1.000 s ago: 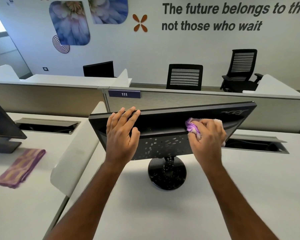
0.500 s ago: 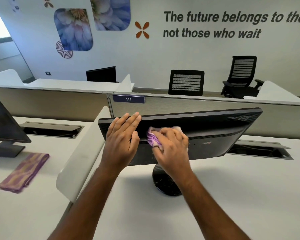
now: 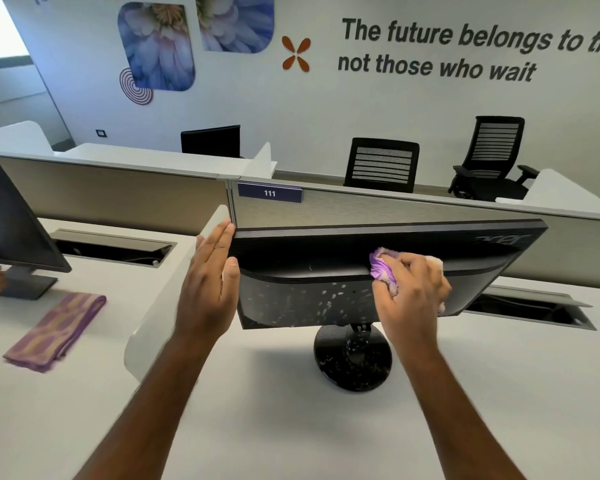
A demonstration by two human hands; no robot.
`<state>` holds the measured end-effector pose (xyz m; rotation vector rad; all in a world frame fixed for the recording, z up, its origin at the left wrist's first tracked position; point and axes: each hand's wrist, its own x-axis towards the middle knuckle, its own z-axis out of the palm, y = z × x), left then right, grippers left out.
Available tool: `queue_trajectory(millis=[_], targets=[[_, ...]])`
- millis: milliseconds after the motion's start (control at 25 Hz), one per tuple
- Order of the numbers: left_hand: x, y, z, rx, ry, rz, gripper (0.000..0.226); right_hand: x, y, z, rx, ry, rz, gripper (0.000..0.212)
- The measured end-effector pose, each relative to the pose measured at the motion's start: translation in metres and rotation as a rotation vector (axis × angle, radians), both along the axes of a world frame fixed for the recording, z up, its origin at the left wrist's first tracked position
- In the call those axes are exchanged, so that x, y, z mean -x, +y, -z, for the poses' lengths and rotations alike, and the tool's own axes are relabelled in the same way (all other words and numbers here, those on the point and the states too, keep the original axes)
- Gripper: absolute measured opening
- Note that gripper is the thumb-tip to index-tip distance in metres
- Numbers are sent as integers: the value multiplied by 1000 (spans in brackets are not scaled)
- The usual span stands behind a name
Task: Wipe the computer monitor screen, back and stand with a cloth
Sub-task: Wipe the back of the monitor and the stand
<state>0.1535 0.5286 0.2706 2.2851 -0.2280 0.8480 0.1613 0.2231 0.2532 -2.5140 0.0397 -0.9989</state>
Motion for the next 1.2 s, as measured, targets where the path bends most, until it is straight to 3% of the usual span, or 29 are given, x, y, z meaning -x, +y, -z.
queue_trajectory(millis=[160, 360, 520, 840, 1000, 1200], targets=[[3, -4, 0, 12, 47, 25, 67, 4, 55, -1, 62, 54, -60, 34], [7, 9, 2, 10, 73, 7, 66, 10, 119, -4, 231, 164, -198, 45], [12, 21, -1, -53, 65, 97, 59, 12, 94, -4, 217, 107, -228, 44], [13, 24, 4, -5, 77, 144, 61, 7, 55, -3, 60, 36, -27, 38], [13, 22, 1, -52, 76, 104, 67, 14, 104, -3, 38, 67, -52, 37], [9, 28, 1, -65, 96, 118, 66, 21, 188, -9, 210, 152, -271, 38]])
